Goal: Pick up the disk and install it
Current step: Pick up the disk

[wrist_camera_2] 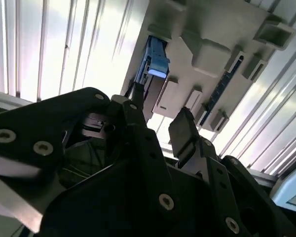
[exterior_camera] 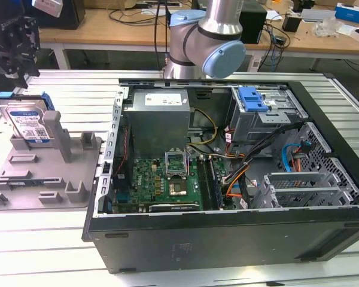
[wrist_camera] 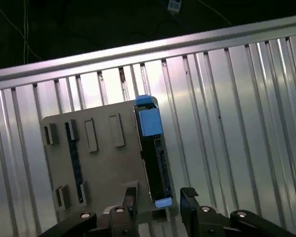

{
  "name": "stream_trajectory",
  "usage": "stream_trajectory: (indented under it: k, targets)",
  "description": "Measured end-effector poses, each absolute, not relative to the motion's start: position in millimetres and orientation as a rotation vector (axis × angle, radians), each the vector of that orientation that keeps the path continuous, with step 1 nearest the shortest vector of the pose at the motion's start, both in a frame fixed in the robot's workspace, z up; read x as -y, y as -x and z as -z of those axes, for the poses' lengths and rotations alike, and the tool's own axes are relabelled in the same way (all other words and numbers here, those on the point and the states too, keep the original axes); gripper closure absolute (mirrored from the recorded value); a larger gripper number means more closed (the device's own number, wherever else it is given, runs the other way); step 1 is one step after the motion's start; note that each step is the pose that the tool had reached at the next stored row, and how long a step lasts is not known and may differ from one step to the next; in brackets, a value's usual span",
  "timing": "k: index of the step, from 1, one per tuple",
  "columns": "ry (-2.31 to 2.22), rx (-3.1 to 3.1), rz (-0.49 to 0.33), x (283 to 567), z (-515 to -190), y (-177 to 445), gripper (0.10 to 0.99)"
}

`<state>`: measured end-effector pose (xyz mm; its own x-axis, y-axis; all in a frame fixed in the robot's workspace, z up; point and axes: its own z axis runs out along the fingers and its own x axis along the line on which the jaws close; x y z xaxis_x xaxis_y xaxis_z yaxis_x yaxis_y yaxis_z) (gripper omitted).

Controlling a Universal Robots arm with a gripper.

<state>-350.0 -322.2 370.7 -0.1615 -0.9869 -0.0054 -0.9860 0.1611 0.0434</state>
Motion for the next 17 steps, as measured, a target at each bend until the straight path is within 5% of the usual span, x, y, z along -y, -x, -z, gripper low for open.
stream_trajectory:
  k: [17]
  targets:
    - [-2.139,2.254,-0.035,315.1,-370.4,350.7,0.604]
